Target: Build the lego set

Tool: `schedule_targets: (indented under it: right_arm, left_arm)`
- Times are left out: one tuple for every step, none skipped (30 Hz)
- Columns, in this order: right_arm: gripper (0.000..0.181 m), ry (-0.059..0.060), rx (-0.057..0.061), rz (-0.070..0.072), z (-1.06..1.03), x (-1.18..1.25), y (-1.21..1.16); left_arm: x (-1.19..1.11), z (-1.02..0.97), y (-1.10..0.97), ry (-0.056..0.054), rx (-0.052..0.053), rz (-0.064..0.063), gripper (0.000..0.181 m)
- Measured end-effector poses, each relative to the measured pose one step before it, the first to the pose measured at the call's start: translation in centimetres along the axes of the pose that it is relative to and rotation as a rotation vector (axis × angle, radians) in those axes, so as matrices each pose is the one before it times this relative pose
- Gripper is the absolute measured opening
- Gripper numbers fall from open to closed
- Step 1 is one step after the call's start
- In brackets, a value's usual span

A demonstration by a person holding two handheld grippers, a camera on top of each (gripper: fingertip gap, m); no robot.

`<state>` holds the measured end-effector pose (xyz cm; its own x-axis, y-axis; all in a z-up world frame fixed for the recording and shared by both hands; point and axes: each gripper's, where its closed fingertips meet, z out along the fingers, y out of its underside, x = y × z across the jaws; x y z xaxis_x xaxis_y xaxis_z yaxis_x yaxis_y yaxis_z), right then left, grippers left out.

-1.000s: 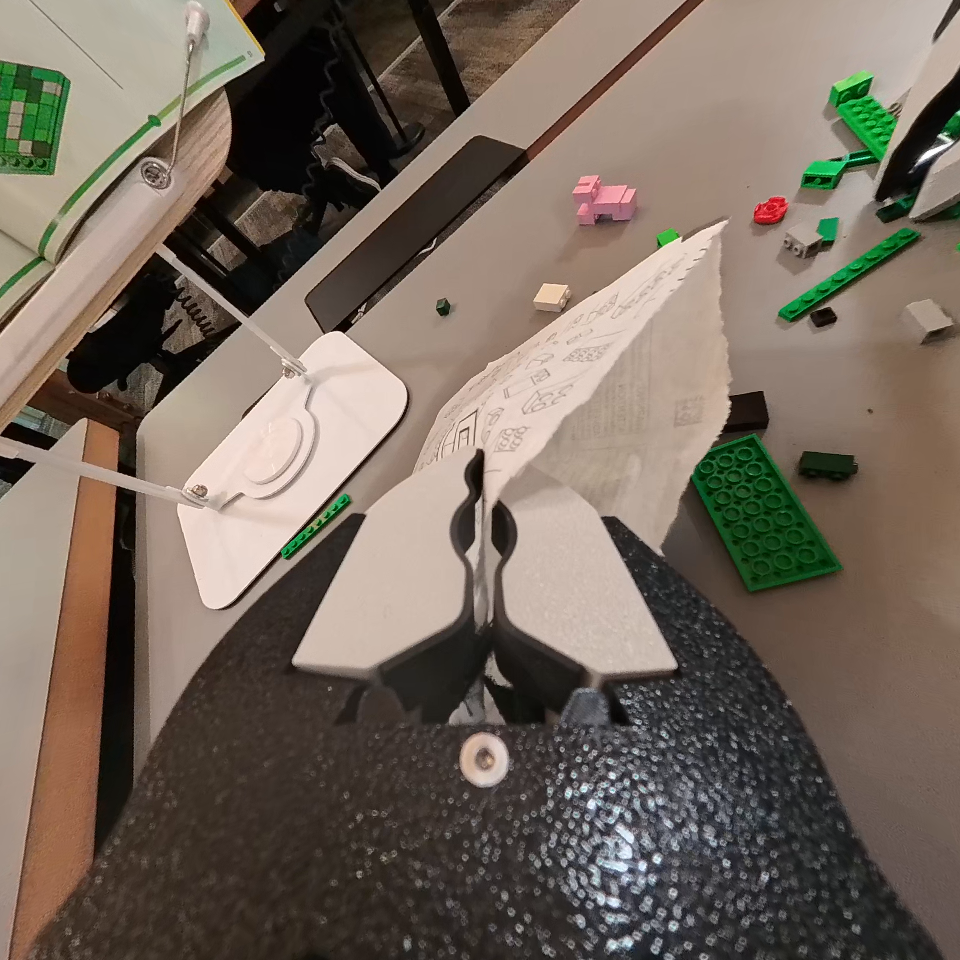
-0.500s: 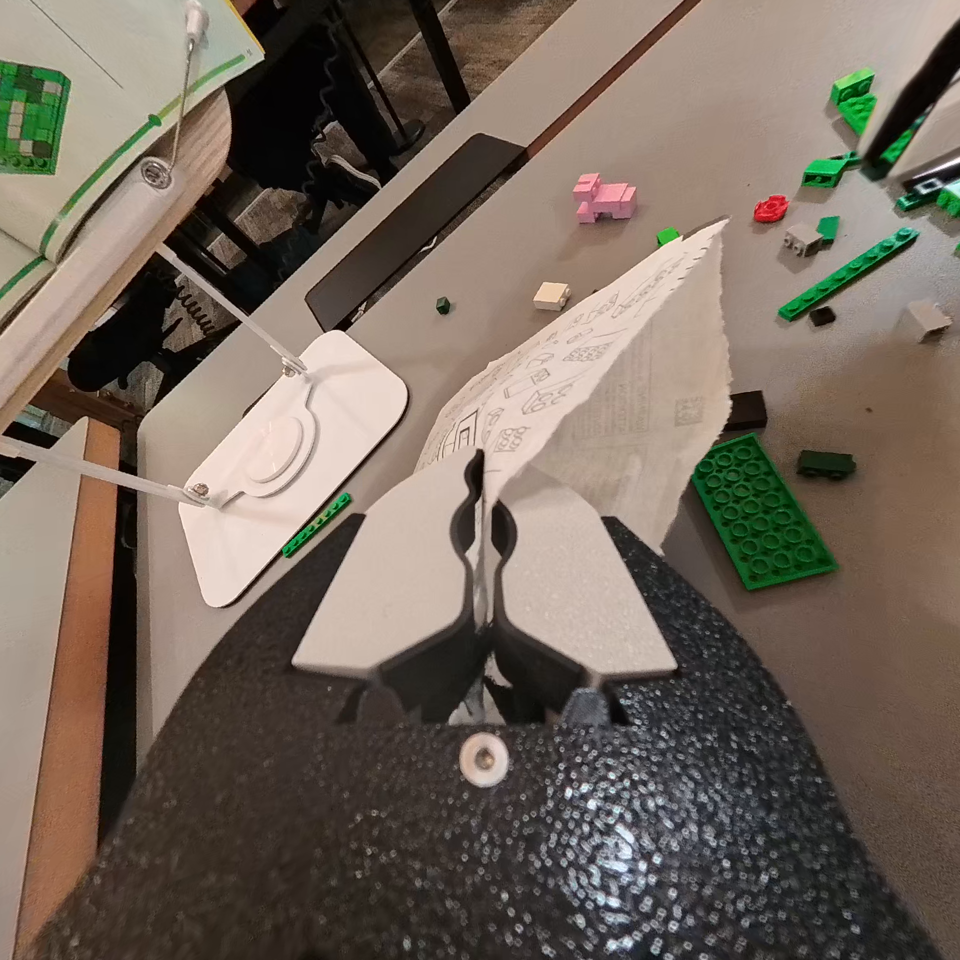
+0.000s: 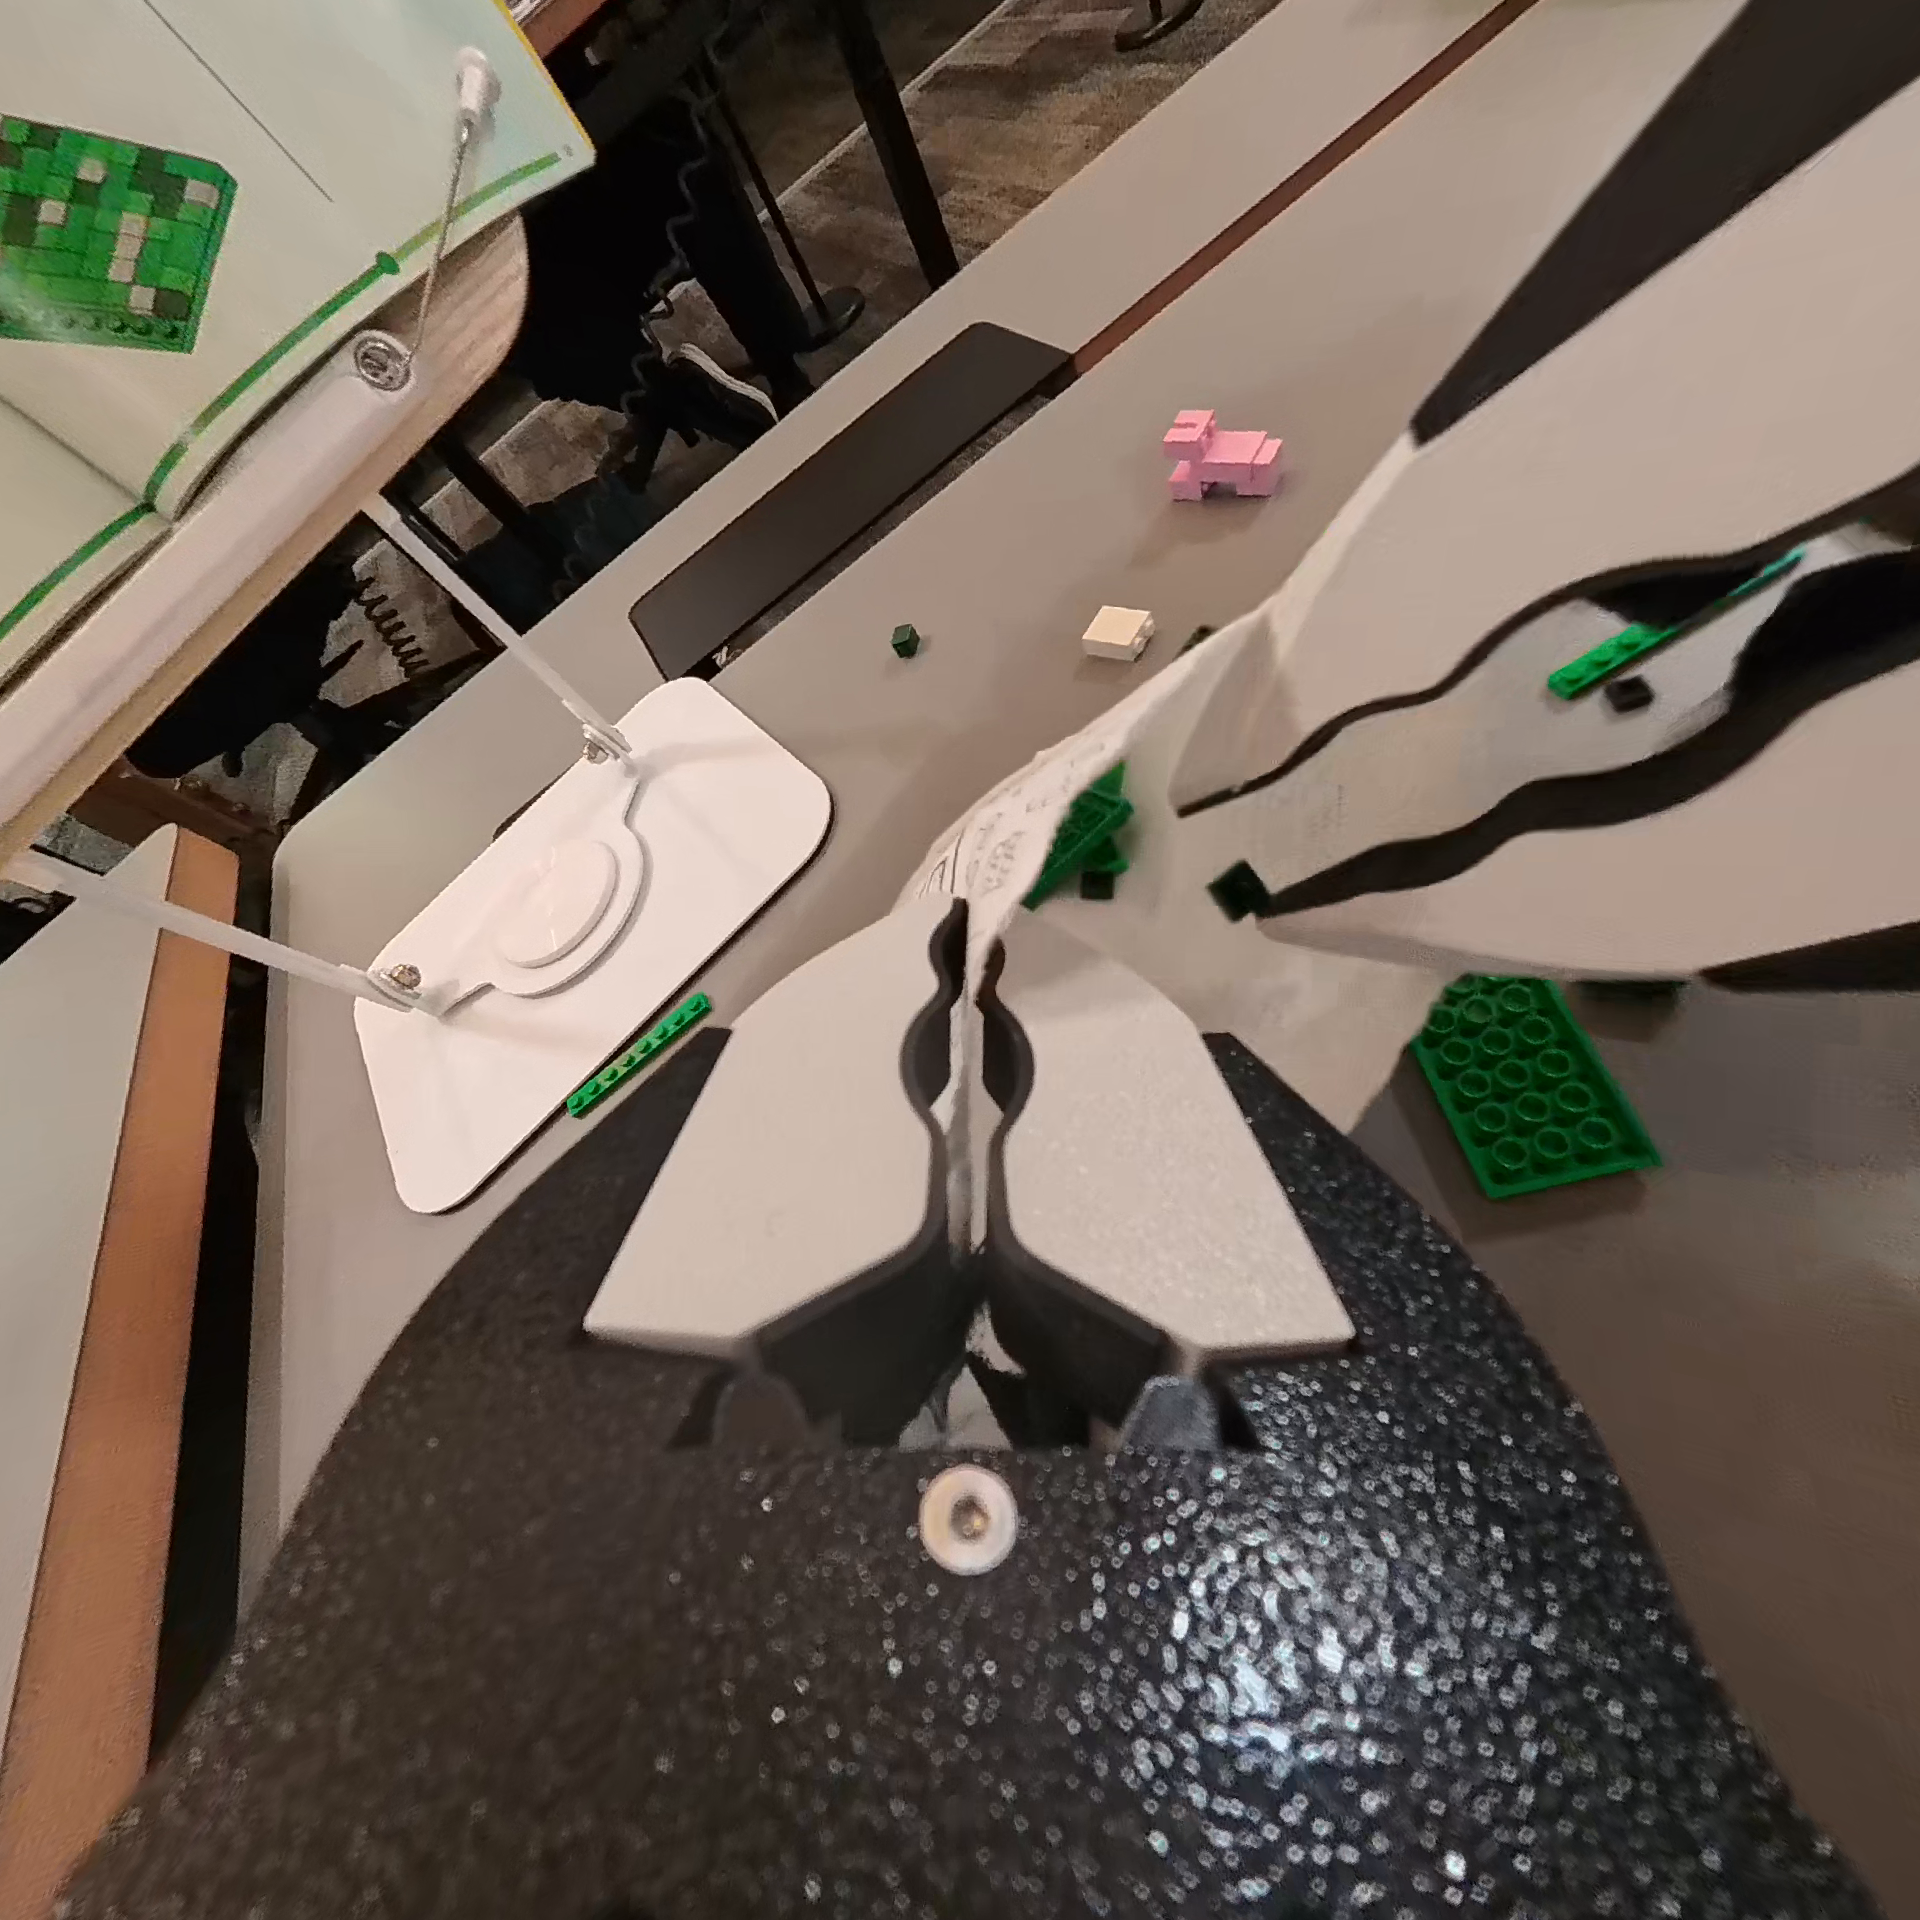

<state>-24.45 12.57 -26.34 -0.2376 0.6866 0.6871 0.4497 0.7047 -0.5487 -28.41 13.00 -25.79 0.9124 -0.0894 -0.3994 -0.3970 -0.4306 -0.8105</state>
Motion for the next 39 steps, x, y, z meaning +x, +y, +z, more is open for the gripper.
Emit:
schedule_targets:
  right_arm:
    - [0.022,0.0015,-0.0024,-0.0028,0.164,-0.024,0.032]
    - [0.022,0.0013,0.0006,-0.0002,0.081,0.004,0.000]
    - [0.022,0.0001,0.0000,0.0004,0.024,0.003,0.003]
    - [0.022,0.0013,-0.0005,0.0005,-0.014,0.032,0.020]
    - [0.022,0.0063,-0.0008,-0.0017,-0.030,0.094,0.031]
    - [0.022,0.0084,-0.0009,-0.0034,-0.031,0.133,0.032]
    - [0.023,0.0089,-0.0045,-0.0015,-0.016,0.135,0.074]
    - [0.025,0.0066,-0.0066,-0.0017,-0.031,0.122,0.086]
    - [0.026,0.0097,-0.0040,-0.0006,-0.059,0.149,0.029]
    - [0.027,0.0133,0.0010,-0.0006,-0.102,0.191,-0.034]
    - [0.027,0.0136,0.0055,-0.0020,-0.152,0.187,-0.106]
    - [0.027,0.0142,0.0074,-0.0024,-0.185,0.201,-0.131]
    - [0.028,0.0164,0.0060,-0.0014,-0.193,0.234,-0.106]
    - [0.028,0.0124,0.0042,-0.0013,-0.171,0.192,-0.061]
    - [0.028,0.0033,0.0009,-0.0011,-0.132,0.072,-0.011]
    - [0.028,-0.0017,-0.0033,0.0006,-0.066,0.003,0.059]
    - [0.028,-0.0019,-0.0040,0.0015,-0.048,-0.020,0.087]
    - [0.028,0.0002,-0.0029,0.0021,-0.075,-0.007,0.066]
    - [0.029,-0.0007,0.0003,0.0045,-0.137,-0.037,0.013]
    - [0.029,-0.0047,0.0039,0.0090,-0.260,-0.104,-0.052]
    - [0.029,-0.0064,0.0096,0.0157,-0.377,-0.126,-0.132]
    - [0.029,-0.0097,0.0150,0.0231,-0.486,-0.169,-0.142]
    - [0.029,-0.0121,0.0141,0.0291,-0.525,-0.190,-0.073]
    - [0.028,-0.0084,0.0097,0.0332,-0.547,-0.129,0.081]
    - [0.028,-0.0043,0.0094,0.0348,-0.575,-0.061,0.175]
    - [0.028,-0.0042,0.0094,0.0370,-0.603,-0.034,0.237]
    - [0.028,-0.0050,0.0059,0.0385,-0.623,-0.017,0.343]
    - [0.028,-0.0027,0.0030,0.0385,-0.635,0.025,0.414]
    - [0.028,-0.0003,0.0036,0.0378,-0.636,0.050,0.455]
    - [0.028,0.0017,0.0034,0.0363,-0.613,0.056,0.515]
    - [0.028,0.0057,0.0006,0.0352,-0.537,0.085,0.600]
    - [0.028,0.0069,-0.0015,0.0348,-0.435,0.089,0.653]
    - [0.028,0.0037,-0.0018,0.0358,-0.356,0.026,0.652]
    - [0.028,-0.0011,-0.0027,0.0362,-0.284,-0.066,0.605]
    - [0.028,-0.0009,-0.0048,0.0305,-0.228,-0.068,0.565]
    - [0.028,0.0043,-0.0060,0.0203,-0.208,0.010,0.476]
    - [0.028,0.0114,-0.0062,0.0075,-0.218,0.122,0.368]
    - [0.028,0.0202,-0.0041,-0.0032,-0.255,0.267,0.263]
    - [0.028,0.0257,0.0025,-0.0071,-0.288,0.365,0.152]
  left_arm:
    - [-0.033,-0.021,-0.012,-0.0014,0.0006,-0.0001,0.000]
    - [-0.012,-0.010,0.002,0.0001,0.0001,-0.0011,0.000]
    - [0.004,0.007,-0.006,0.0013,0.0001,-0.0013,0.000]
    - [0.008,0.000,-0.010,0.0013,0.0005,-0.0007,0.000]
    - [0.019,-0.003,-0.018,0.0004,0.0011,0.0008,0.000]
    - [0.022,-0.019,-0.028,-0.0001,0.0010,0.0015,0.000]
    - [0.025,-0.017,-0.059,-0.0005,0.0022,0.0024,0.000]
    - [0.011,-0.013,-0.045,-0.0013,0.0020,0.0022,0.000]
    - [-0.003,-0.020,-0.022,-0.0014,0.0008,0.0013,0.000]
    - [-0.012,0.000,0.006,-0.0004,-0.0002,-0.0003,0.000]
    - [0.004,0.005,0.028,0.0022,-0.0019,-0.0037,0.000]
    - [0.027,0.005,0.034,0.0056,-0.0018,-0.0063,0.000]
    - [-0.020,-0.011,0.005,0.0023,0.0005,-0.0048,0.000]
    - [-0.035,0.000,0.028,-0.0002,-0.0007,-0.0019,0.000]
    - [-0.030,-0.006,0.007,-0.0008,-0.0005,-0.0003,0.000]
    - [0.022,0.010,0.005,0.0008,-0.0004,0.0001,0.000]
    - [0.034,0.017,0.008,0.0006,-0.0009,0.0010,0.000]
    - [0.019,0.008,-0.004,-0.0014,-0.0006,0.0035,0.000]
    - [-0.014,0.003,0.004,-0.0027,-0.0002,0.0032,0.000]
    - [-0.034,0.000,-0.012,-0.0028,0.0003,0.0023,0.000]
    - [-0.054,-0.011,-0.011,-0.0038,0.0012,0.0022,0.000]
    - [-0.070,0.007,-0.004,-0.0039,0.0016,0.0020,0.000]
    - [-0.065,0.011,0.004,-0.0038,0.0015,0.0022,0.000]
    - [-0.070,0.008,0.004,-0.0049,0.0012,0.0023,0.000]
    - [-0.032,0.003,-0.014,-0.0031,0.0014,0.0021,0.000]
    - [-0.017,0.009,-0.013,-0.0022,0.0010,0.0015,0.000]
    - [-0.026,0.000,-0.009,-0.0026,0.0010,0.0023,0.000]
    - [-0.037,-0.005,-0.010,-0.0027,0.0007,0.0017,0.000]
    - [-0.066,-0.003,-0.013,-0.0038,0.0020,0.0013,0.000]
    - [-0.108,0.000,0.004,-0.0053,0.0025,0.0013,0.000]
    - [-0.130,-0.007,0.005,-0.0050,0.0022,-0.0001,0.000]
    - [-0.136,-0.019,0.031,-0.0039,0.0005,-0.0017,0.000]
    - [-0.164,-0.063,0.007,-0.0054,0.0004,-0.0013,0.000]
    - [-0.201,-0.070,0.003,-0.0081,0.0017,0.0007,0.000]
    - [-0.175,-0.074,-0.022,-0.0061,0.0030,0.0015,0.000]
    - [-0.073,-0.062,-0.019,0.0008,0.0037,0.0022,0.000]
    - [0.238,-0.048,-0.003,0.0227,0.0018,0.0034,0.000]
    - [0.384,-0.032,-0.013,0.0326,0.0013,-0.0010,0.000]
    - [0.147,-0.051,-0.026,0.0150,0.0029,-0.0074,0.000]
